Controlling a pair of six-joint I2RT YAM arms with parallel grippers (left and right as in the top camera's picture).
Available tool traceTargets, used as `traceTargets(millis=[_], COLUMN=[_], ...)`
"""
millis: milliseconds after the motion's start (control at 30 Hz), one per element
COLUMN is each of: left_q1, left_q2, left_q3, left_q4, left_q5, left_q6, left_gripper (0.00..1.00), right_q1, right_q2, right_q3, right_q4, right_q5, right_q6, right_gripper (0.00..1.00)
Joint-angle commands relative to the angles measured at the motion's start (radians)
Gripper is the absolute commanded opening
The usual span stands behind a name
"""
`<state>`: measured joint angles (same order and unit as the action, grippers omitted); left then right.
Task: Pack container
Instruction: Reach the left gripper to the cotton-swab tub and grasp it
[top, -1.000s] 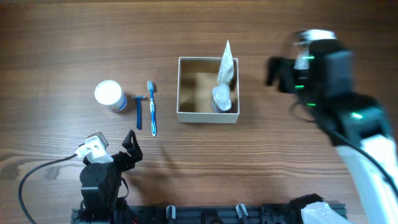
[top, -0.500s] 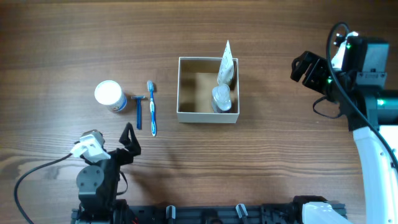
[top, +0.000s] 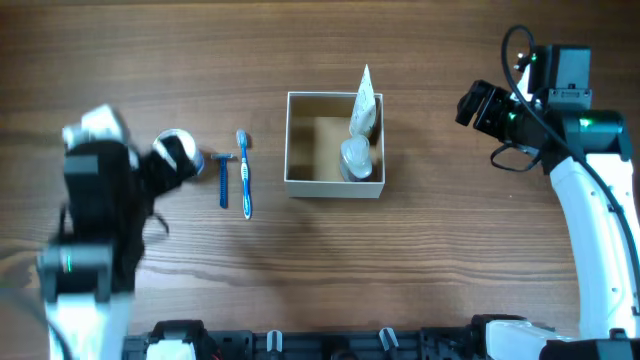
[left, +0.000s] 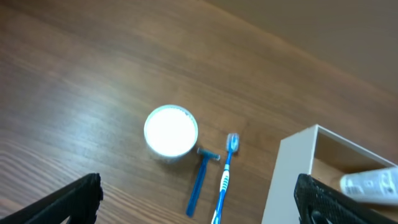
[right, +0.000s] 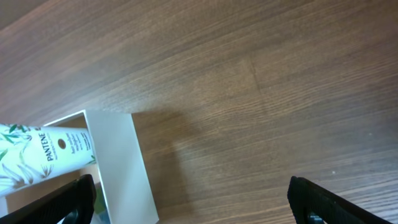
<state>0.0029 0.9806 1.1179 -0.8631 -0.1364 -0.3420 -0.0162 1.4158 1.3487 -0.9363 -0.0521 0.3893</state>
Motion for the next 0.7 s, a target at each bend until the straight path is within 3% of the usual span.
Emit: traceTargets(millis=[0,33,300,667], left_q1=[0.0,0.006,0.071,0.087], left_q2=[0.28,0.357,0.663,0.91], left_q3=[0.214,0.233,0.233,0.232], left_q4=[-0.048,-0.022,-0.003,-0.016], left_q5=[-0.02,-0.023,-0.034,-0.03], left_q6=[0.035,0.077,0.069,0.078], left_gripper=[1.0,1.0,1.0,1.0], right_q1=[-0.001,-0.001,-0.001,-0.001], right_q2=[0.008,0.008,0.008,0.008], right_q3=[0.006,0.006,0.006,0.006], right_q4=[0.005,0.005,0.005,0.005], right_q5=[-0.005,-0.005,-0.006,-0.005], right_q6=[0.004,0.004,0.004,0.004], right_gripper=[1.0,1.0,1.0,1.0])
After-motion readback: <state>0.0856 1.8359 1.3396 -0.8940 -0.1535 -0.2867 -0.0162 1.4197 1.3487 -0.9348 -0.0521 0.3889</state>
